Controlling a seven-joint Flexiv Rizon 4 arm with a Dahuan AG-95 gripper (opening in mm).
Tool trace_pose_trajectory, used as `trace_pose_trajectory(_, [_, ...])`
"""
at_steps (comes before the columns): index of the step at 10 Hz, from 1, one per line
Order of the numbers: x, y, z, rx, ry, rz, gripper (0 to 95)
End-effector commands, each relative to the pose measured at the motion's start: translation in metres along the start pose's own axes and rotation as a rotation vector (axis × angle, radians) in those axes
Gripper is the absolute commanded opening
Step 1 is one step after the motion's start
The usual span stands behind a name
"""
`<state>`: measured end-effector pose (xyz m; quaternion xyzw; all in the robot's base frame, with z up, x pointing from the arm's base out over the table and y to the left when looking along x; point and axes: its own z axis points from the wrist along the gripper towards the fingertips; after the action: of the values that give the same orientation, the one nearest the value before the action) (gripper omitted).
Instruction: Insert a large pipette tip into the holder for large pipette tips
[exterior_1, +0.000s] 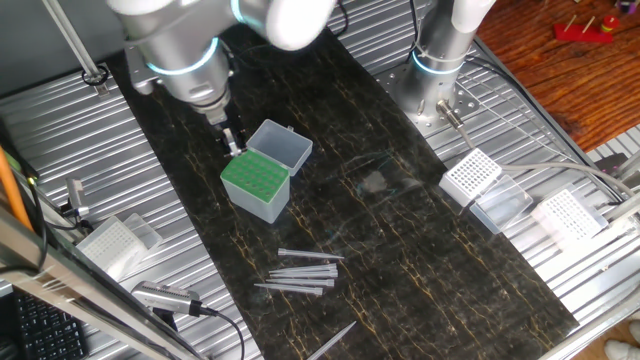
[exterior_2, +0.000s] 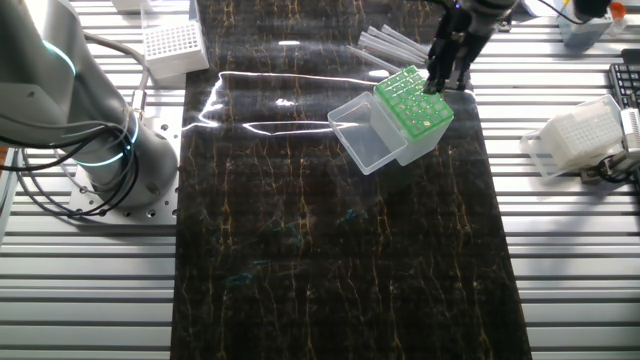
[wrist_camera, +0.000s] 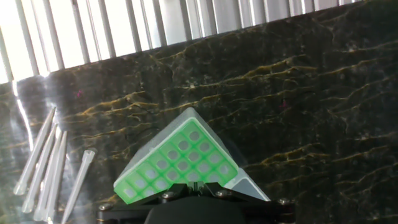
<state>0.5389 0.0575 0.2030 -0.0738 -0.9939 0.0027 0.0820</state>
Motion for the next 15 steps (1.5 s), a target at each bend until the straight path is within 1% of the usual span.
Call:
trace_pose_trajectory(1, [0.0033,-0.0019,0.0009,0.001,-0.021,0.002,0.0])
trace_pose_trajectory(2, [0.0033,-0.0019,0.0009,-0.008,-0.028,-0.005,0.0])
trace_pose_trajectory(3, [0.0033,-0.0019,0.0009,-0.007,-0.013,-0.042,0.0])
trace_pose_trajectory(4, [0.0033,-0.0019,0.0009,-0.005,-0.009,-0.068,0.0])
trace_pose_trajectory(5, [0.0033,-0.0019,0.0009,-0.009,-0.004,-0.1,0.0])
trace_pose_trajectory(6, [0.0033,-0.0019,0.0009,-0.011,-0.007,-0.141,0.0])
trace_pose_trajectory(7, [0.0033,-0.0019,0.0009,-0.024,-0.011,-0.199,0.0])
trace_pose_trajectory(8, [0.0033,-0.0019,0.0009,-0.036,-0.014,-0.227,0.0])
trace_pose_trajectory(10, [0.0033,-0.0019,0.0009,0.006,-0.011,-0.18,0.0])
trace_pose_trajectory(12, [0.0033,-0.0019,0.0009,-0.002,-0.007,-0.097,0.0])
trace_pose_trajectory(13, [0.0033,-0.0019,0.0009,-0.007,0.0,-0.047,0.0])
trace_pose_trajectory(15, [0.0033,-0.0019,0.0009,-0.003,0.004,0.004,0.0])
